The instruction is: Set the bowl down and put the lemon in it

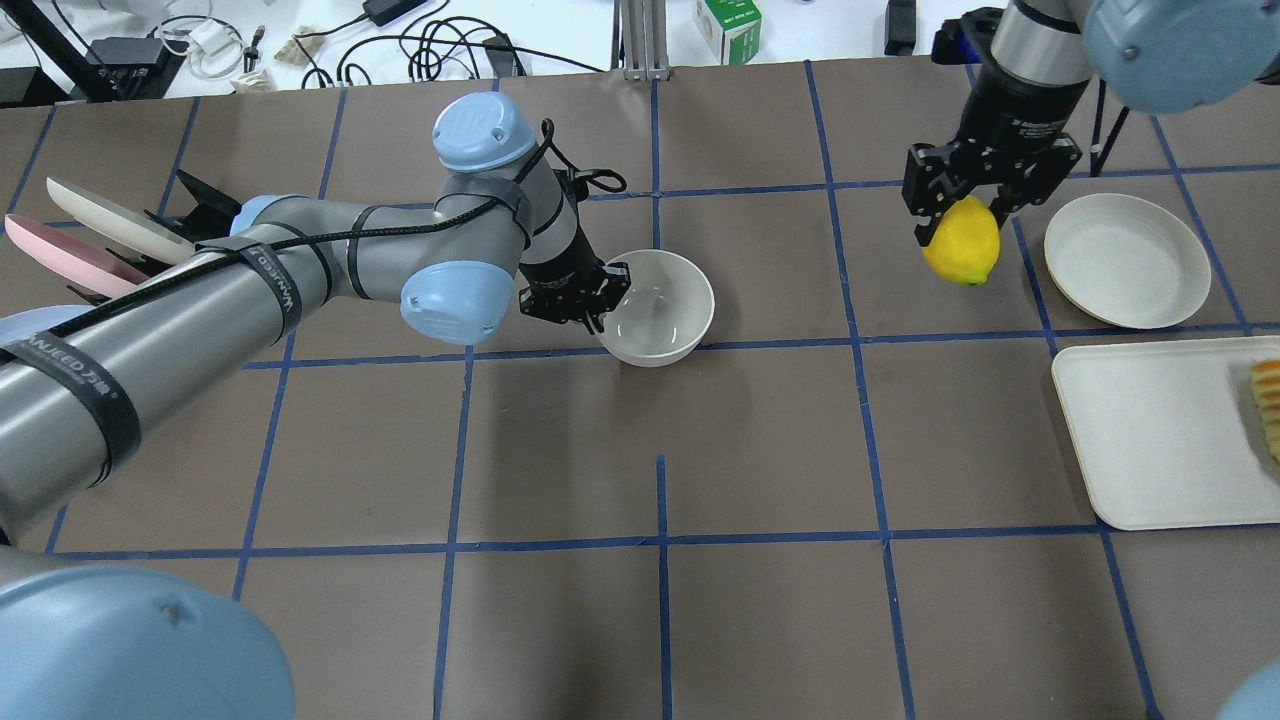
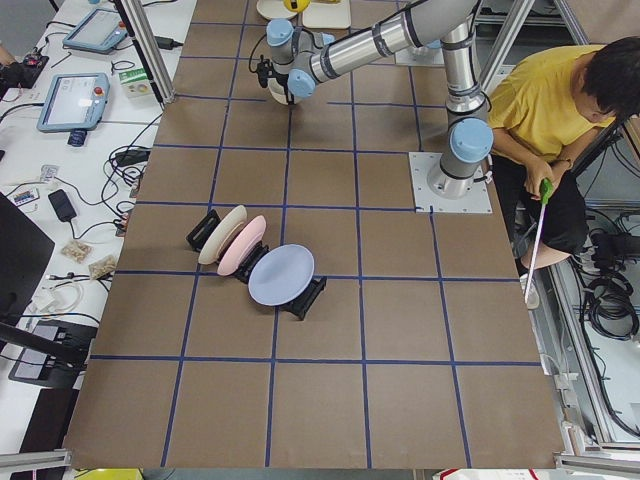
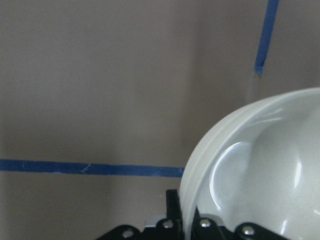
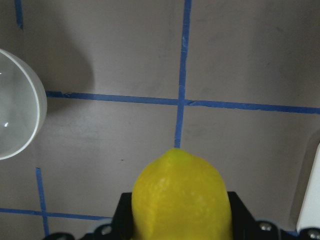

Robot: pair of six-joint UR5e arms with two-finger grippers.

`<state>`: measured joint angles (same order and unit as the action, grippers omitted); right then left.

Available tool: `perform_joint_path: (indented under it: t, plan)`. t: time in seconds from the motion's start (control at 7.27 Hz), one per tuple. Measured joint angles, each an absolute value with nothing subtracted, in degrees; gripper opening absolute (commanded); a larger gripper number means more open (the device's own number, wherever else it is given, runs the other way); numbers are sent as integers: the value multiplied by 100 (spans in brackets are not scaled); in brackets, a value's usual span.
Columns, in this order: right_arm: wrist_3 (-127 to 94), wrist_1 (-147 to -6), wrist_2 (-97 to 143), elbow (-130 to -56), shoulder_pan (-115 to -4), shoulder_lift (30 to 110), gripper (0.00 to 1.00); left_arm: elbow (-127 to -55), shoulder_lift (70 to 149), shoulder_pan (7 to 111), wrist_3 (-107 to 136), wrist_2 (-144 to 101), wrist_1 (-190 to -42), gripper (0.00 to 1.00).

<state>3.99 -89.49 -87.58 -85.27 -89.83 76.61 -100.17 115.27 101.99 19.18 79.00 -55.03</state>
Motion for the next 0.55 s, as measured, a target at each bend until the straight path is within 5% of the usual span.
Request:
perform_joint_path:
  t: [0.14, 0.55]
  plan:
    - [152, -9005, -8738, -8523, -9167, 7656, 0, -10026, 11561, 10192, 1895, 7916, -5385, 100]
    - [-64, -9061, -8674, -8531, -9310, 7650, 0, -9673, 11302, 10008, 1750, 7949, -5591, 100]
